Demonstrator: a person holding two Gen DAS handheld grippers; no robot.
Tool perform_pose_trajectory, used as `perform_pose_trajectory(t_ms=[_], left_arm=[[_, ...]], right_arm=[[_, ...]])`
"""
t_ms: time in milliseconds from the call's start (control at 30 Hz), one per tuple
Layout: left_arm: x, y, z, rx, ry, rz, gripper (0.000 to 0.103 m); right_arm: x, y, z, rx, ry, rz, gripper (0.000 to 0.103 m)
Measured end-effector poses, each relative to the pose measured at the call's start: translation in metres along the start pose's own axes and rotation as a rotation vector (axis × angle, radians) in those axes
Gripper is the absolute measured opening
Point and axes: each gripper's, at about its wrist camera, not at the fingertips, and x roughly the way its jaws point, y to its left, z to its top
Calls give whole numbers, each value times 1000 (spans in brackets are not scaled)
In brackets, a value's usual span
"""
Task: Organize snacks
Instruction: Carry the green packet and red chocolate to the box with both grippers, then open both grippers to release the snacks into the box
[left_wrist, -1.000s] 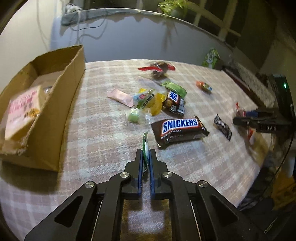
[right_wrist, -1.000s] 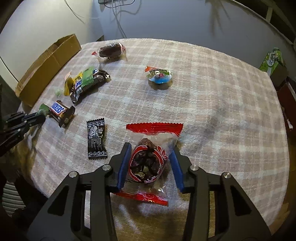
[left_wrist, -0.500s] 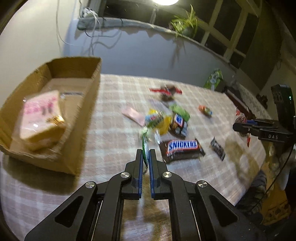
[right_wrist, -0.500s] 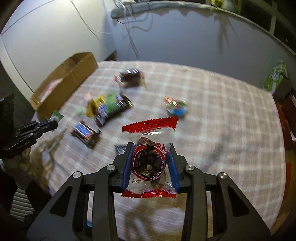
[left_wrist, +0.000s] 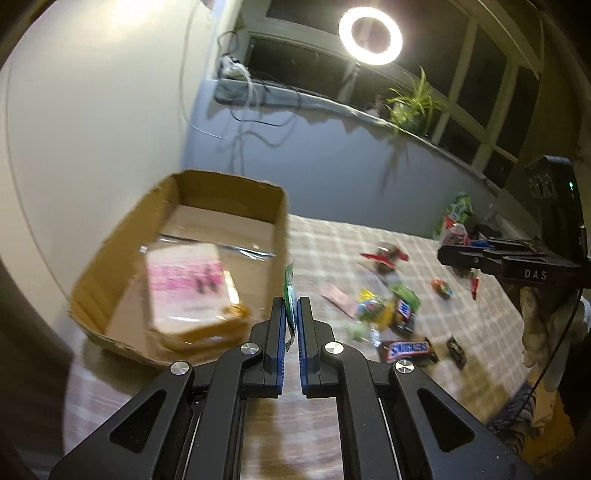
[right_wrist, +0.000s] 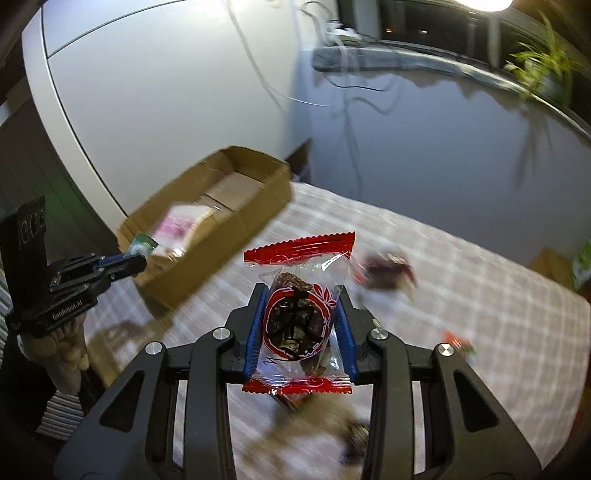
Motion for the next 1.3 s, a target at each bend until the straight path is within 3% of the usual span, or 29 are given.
perform_pose_trajectory(t_ms=[433, 1033, 1133, 1167, 1233, 1300], left_arm=[[6, 35, 9, -40, -23, 53, 5], [18, 53, 14, -55, -25, 68, 5], [18, 53, 14, -50, -26, 71, 10], [18, 53, 14, -48, -26, 70, 17], [19, 53, 14, -45, -25, 75, 25], [18, 52, 13, -42, -25, 77, 27]], right_arm=[[73, 58, 63, -94, 28, 109, 36], [148, 90, 92, -132, 99, 158, 37], [154, 91, 95, -130, 102, 160, 37], [155, 92, 95, -131, 103, 160, 39], [156, 93, 96, -133, 99, 152, 53], [154, 93, 97, -136, 82, 142, 74]])
